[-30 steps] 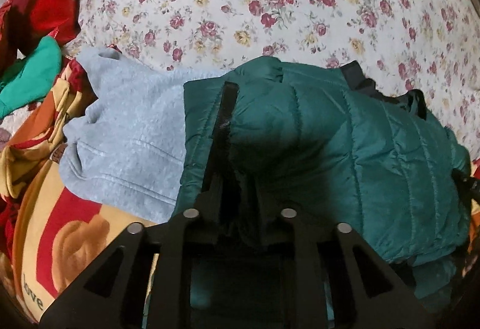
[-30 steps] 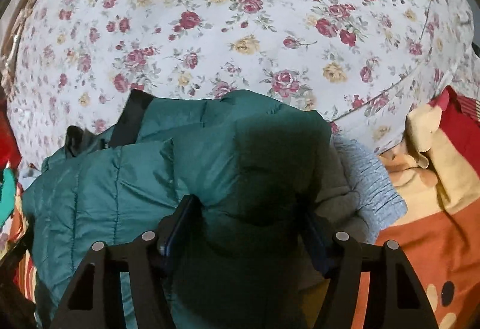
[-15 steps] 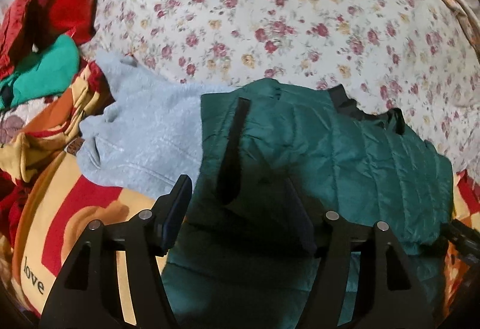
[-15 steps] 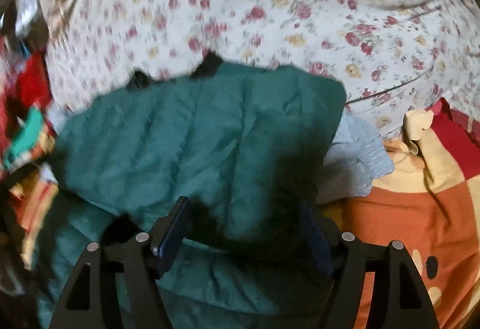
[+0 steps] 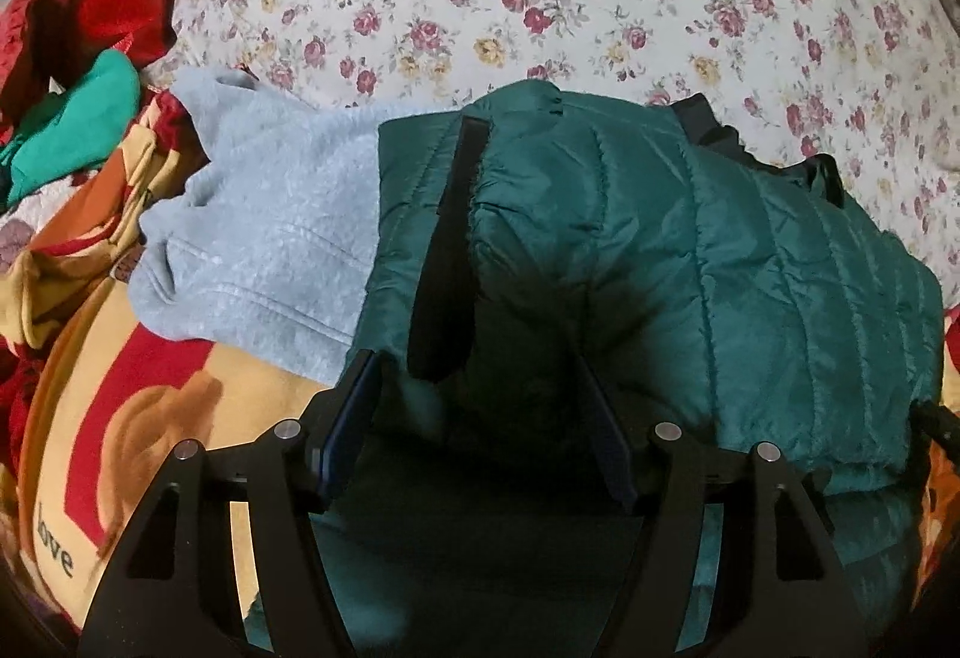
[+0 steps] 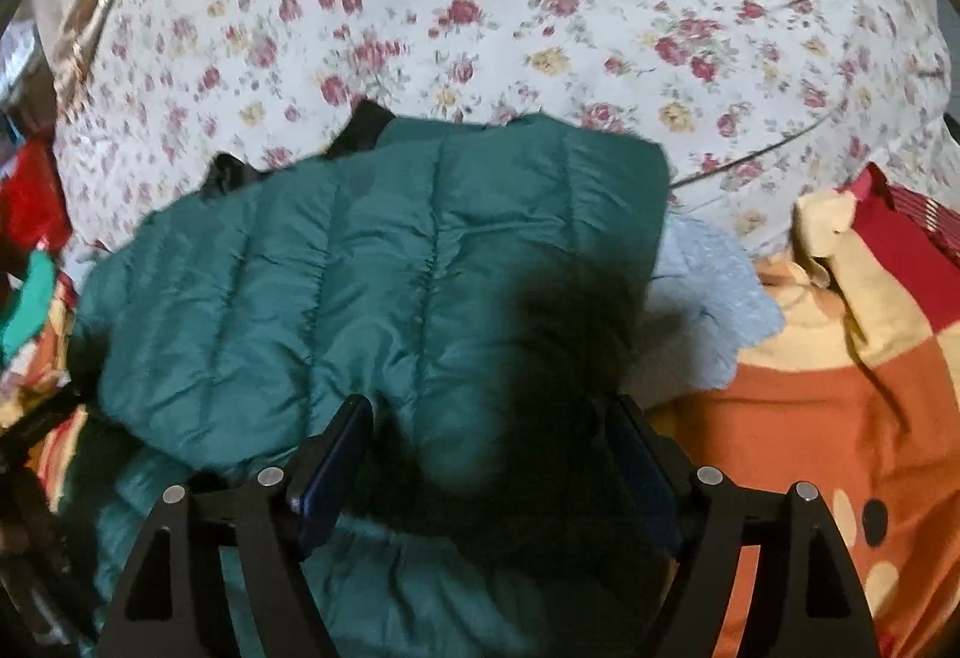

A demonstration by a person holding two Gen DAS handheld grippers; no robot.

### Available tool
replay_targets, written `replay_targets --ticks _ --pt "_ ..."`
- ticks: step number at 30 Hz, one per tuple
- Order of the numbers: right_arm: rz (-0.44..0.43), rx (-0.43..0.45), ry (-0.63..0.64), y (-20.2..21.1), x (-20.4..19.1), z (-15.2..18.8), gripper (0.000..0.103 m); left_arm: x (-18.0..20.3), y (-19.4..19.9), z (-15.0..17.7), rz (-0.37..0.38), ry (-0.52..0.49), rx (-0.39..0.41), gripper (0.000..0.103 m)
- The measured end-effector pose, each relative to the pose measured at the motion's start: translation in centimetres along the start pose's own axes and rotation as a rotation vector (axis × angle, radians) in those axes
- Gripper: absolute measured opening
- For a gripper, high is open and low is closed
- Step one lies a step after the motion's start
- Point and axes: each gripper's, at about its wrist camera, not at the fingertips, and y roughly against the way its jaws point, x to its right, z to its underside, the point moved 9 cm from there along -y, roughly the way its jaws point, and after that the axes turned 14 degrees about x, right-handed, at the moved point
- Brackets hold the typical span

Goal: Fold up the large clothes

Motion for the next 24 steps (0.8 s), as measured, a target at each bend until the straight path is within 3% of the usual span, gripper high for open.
replay_targets --ticks 5,12,24 --pt "-0.021 -0.002 -0.024 2.8 0.3 0.6 0.078 -0.2 2.5 -0.6 0.01 -0.015 0.05 0.066" --pt "-0.023 -0.037 -0.051 3.7 0.1 2.7 0.078 -1.2 5.8 -0.4 0.005 -0.038 0.084 0.066" --pt "-0.009 -0.071 -0.056 4.4 -0.1 4.7 0.078 -2.2 8.2 2.1 -0.004 -0.059 0.08 0.066"
